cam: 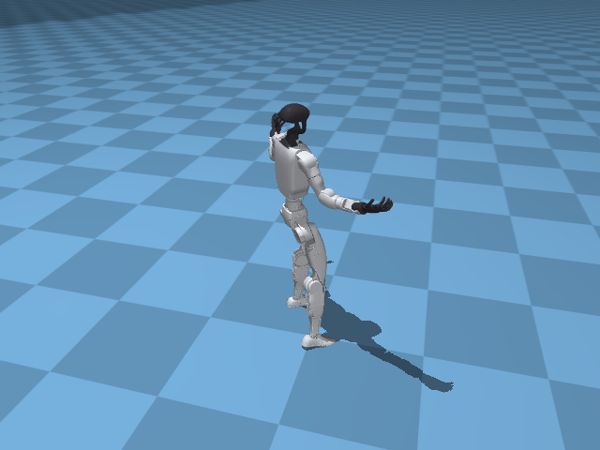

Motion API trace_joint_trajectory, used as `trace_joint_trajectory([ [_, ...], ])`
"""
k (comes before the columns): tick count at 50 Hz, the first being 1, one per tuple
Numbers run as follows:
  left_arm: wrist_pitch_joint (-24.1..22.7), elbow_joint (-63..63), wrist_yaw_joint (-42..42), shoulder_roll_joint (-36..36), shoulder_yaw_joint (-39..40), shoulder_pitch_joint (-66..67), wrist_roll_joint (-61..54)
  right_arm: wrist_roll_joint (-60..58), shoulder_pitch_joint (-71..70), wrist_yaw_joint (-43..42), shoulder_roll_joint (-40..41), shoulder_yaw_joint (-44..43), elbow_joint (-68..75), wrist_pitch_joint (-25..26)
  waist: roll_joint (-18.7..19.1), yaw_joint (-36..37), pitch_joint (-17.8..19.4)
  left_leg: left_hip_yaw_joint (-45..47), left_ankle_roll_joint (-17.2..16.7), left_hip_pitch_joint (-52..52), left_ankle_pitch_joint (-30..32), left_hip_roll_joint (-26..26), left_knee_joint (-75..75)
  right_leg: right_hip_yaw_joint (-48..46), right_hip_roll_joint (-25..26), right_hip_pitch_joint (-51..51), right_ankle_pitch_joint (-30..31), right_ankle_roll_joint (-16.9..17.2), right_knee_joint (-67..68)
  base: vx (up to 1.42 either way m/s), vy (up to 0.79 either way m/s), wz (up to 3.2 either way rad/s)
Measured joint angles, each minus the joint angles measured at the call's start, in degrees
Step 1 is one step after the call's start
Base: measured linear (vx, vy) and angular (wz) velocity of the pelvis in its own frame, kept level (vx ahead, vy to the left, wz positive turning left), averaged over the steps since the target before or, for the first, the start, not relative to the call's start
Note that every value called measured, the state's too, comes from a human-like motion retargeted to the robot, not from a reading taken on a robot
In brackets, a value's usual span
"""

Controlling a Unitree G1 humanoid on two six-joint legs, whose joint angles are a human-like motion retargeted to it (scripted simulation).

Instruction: Dance

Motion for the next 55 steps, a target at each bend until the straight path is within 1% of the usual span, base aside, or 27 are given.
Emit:
trace_joint_trajectory([
  [2,-11.53,-3.0,6.79,-2.59,0.03,0.34,-7.43,14.97,-3.61,5.52,2.68,1.79,-1.4,-1.99,1.51,0.2,0.34,2.37,1.23,0.75,0.47,0.14,-0.71,-0.09,-0.17,-2.9,1.86,-1.24,4.6,0.13,0.34,-1.07],
  [5,-26.02,-7.65,17.41,-6.91,0.9,1.65,-7.91,26.96,-6.29,7.99,7.8,4.82,-4.06,-5.64,3.8,0.53,0.58,3.77,2.07,1.14,0.97,0.86,-1.86,-4.4,0.12,-7.36,1.95,-7.54,11.68,0.06,0.24,-1.14],
  [7,-32.72,-11.56,28.59,-10.7,1.74,5.7,0.22,24.65,-5.18,5.7,12.15,7.67,-6.57,-11.37,4.33,-0.26,0.49,6.56,2.1,0.88,1.3,1.29,-3.0,-4.28,1.9,-9.82,-2.5,-4.01,15.23,0.04,0.16,-1.0],
  [10,-35.83,-18.21,48.26,-17.5,1.53,15.83,26.06,7.51,0.88,-2.37,18.99,11.3,-10.29,-21.44,4.24,-1.36,0.06,10.69,1.02,1.41,1.67,1.41,-6.04,-2.08,6.9,-11.25,-8.15,2.69,18.46,0.05,0.16,-0.84],
  [13,-27.23,-24.13,63.25,-22.94,-3.31,28.68,57.87,-24.56,9.25,-20.6,25.02,14.19,-12.47,-30.49,3.25,-2.98,-0.31,11.8,2.3,1.75,2.2,-0.28,-7.78,-6.7,8.5,-9.09,-11.48,5.9,16.3,0.07,0.14,-0.51],
  [15,-20.71,-26.05,68.91,-24.96,-7.86,35.0,78.06,-52.66,14.5,-42.77,27.72,16.51,-13.65,-31.87,1.8,-3.17,-0.03,12.34,3.56,2.64,1.96,-2.52,-8.39,-8.72,9.43,-6.53,-11.79,8.31,13.15,0.11,0.09,-0.6],
  [17,-14.33,-27.69,75.56,-25.86,-12.68,38.12,99.51,-76.18,19.33,-61.47,27.96,19.38,-14.56,-28.79,1.5,-2.55,0.7,12.12,4.54,4.07,1.27,-3.53,-8.54,-10.16,11.54,-4.47,-12.97,-0.81,10.9,0.1,0.08,-0.77],
  [18,-11.72,-28.81,79.49,-25.84,-14.71,38.68,110.0,-82.44,21.78,-63.49,26.91,21.12,-14.75,-26.85,1.07,-2.0,1.27,12.44,5.11,5.02,0.86,-4.23,-8.61,-10.16,12.65,-3.18,-14.74,-3.47,9.47,0.09,0.07,-1.05],
  [19,-11.03,-30.24,82.0,-24.72,-16.46,39.45,118.57,-87.07,23.08,-63.57,25.26,22.54,-14.51,-26.01,0.49,-0.98,1.94,13.1,5.6,5.83,0.25,-5.02,-8.51,-10.88,11.01,-2.35,-14.48,-2.25,9.6,0.08,0.05,-1.32],
  [20,-11.31,-31.82,83.8,-23.04,-18.08,40.33,126.17,-90.89,23.79,-62.68,23.31,23.8,-14.06,-25.74,-0.17,0.29,2.66,13.93,6.06,6.58,-0.46,-5.85,-8.33,-11.96,8.0,-1.77,-13.21,0.9,10.51,-0.02,0.05,-0.73],
  [22,-12.51,-33.28,80.76,-17.49,-21.75,40.44,131.71,-96.86,22.96,-58.45,17.02,24.3,-13.33,-25.48,-0.78,-1.31,3.68,10.7,7.01,7.0,-1.25,-7.83,-7.76,-1.12,11.78,-5.8,-10.55,4.04,15.7,-0.2,0.06,0.14],
  [23,-11.41,-33.35,76.92,-15.32,-23.23,38.83,132.49,-99.35,22.19,-56.34,12.72,24.65,-13.24,-24.55,-1.41,-1.42,3.77,10.87,7.43,6.71,-1.74,-8.58,-7.6,2.45,12.05,-7.67,-8.22,6.04,16.95,-0.3,0.05,-0.24],
  [25,-8.76,-34.35,68.25,-10.14,-23.15,36.26,132.21,-102.83,19.55,-54.33,2.88,25.91,-12.91,-20.72,-2.55,0.78,3.49,14.02,7.75,5.6,-2.97,-9.04,-7.27,-4.66,6.68,-11.11,-6.56,6.24,21.08,-0.23,0.03,-1.18],
  [28,-5.03,-35.16,55.47,-0.47,-18.18,34.35,132.4,-109.78,16.84,-50.91,-12.61,27.48,-12.45,-13.08,-4.42,3.99,3.42,18.98,6.64,5.0,-4.91,-7.78,-6.01,-3.38,8.63,-14.43,-4.99,11.99,25.35,-0.06,-0.19,-1.5],
  [30,-2.36,-35.41,47.61,4.23,-14.33,34.14,133.12,-114.13,15.33,-48.33,-21.33,28.29,-11.54,-7.4,-4.95,4.17,3.96,20.27,6.44,5.66,-5.59,-7.59,-5.52,-1.53,8.97,-16.36,-5.6,12.45,28.65,0.02,-0.08,-0.73],
  [31,-0.53,-35.07,43.21,6.54,-12.19,33.81,133.45,-117.3,14.56,-47.74,-26.7,28.17,-9.98,-3.02,-5.1,4.06,4.47,20.27,6.99,6.47,-5.41,-8.73,-6.1,-0.56,6.29,-17.93,-6.8,11.65,30.72,-0.02,0.11,-0.14],
  [33,2.27,-33.79,36.23,9.43,-8.76,32.38,133.42,-123.42,12.99,-47.16,-34.0,27.52,-6.56,4.22,-5.18,4.16,5.22,20.07,7.38,7.37,-5.33,-9.53,-6.52,0.06,2.21,-20.12,-7.62,6.77,31.61,-0.08,-0.03,0.11],
  [35,4.9,-31.88,31.53,10.51,-5.77,30.56,132.58,-127.32,11.85,-46.8,-37.41,25.62,-2.85,9.09,-5.48,3.8,5.55,19.12,7.42,7.84,-5.22,-9.52,-6.76,0.42,-0.63,-21.06,-5.64,0.37,28.48,-0.09,-0.2,0.42],
  [36,6.73,-30.56,29.8,10.49,-4.58,29.47,131.19,-127.16,11.36,-46.81,-37.68,24.41,-0.61,11.02,-5.76,3.39,5.6,18.21,7.4,8.21,-5.06,-9.54,-7.01,1.18,-1.62,-20.81,-2.9,-1.33,25.41,-0.06,-0.28,0.69],
  [39,12.93,-24.97,28.01,8.96,-2.11,24.42,123.7,-121.19,9.16,-46.76,-35.7,20.27,5.93,15.46,-6.46,2.22,5.9,15.24,6.94,9.96,-4.68,-9.04,-7.95,4.8,-3.04,-17.71,4.69,-2.2,14.37,-0.03,-0.49,0.8],
  [40,14.83,-22.57,28.67,8.1,-1.28,22.35,120.04,-117.03,8.06,-46.71,-34.35,18.99,7.94,16.54,-6.74,1.85,6.02,14.41,6.62,10.65,-4.5,-8.64,-8.32,5.72,-3.49,-16.2,7.17,-1.62,10.62,0.0,-0.42,0.61],
  [42,16.87,-16.88,31.82,6.03,0.16,18.06,109.24,-105.69,3.98,-46.12,-29.97,17.24,11.33,17.82,-7.63,1.2,5.47,13.39,5.55,12.05,-3.57,-7.82,-9.41,7.53,-4.26,-12.16,12.58,4.65,3.07,0.03,-0.49,0.45],
  [43,17.33,-14.1,33.57,5.03,1.2,16.27,103.1,-99.23,1.31,-45.89,-27.13,16.61,12.83,17.77,-8.04,0.61,5.0,12.88,4.94,12.83,-3.19,-7.19,-9.85,9.1,-4.2,-9.86,12.89,9.04,0.33,0.08,-0.58,0.37],
  [45,17.04,-9.44,37.61,3.45,4.23,14.21,88.86,-84.57,-4.17,-44.99,-21.08,15.82,15.52,15.97,-7.6,-1.08,4.05,11.89,3.46,14.7,-2.48,-3.99,-10.62,8.28,-2.98,-5.65,9.02,12.45,-1.34,0.15,-0.53,0.35],
  [50,8.96,-3.54,44.73,-0.89,12.06,6.1,40.89,-37.78,-14.08,-33.35,-6.62,13.17,17.7,4.18,-7.58,-3.81,2.05,13.67,1.05,18.22,-0.6,3.38,-11.93,2.83,1.21,-1.33,-0.17,10.98,0.18,0.01,-0.52,0.27],
  [52,3.34,-3.31,41.69,-2.53,12.71,1.37,18.9,-18.47,-14.94,-22.84,-1.58,9.76,16.49,0.51,-8.03,-4.3,1.43,12.51,1.03,18.22,0.09,5.88,-10.68,3.72,2.8,-0.73,-2.75,10.92,2.16,-0.1,-0.45,0.75],
  [55,-4.25,-2.6,34.24,-4.89,12.09,-5.23,-12.73,7.31,-14.81,-7.08,5.11,4.4,14.26,-0.87,-9.21,-4.12,0.55,9.89,2.1,15.88,2.19,8.62,-6.14,3.4,4.28,0.69,-6.73,10.42,3.92,-0.1,-0.38,0.97],
])
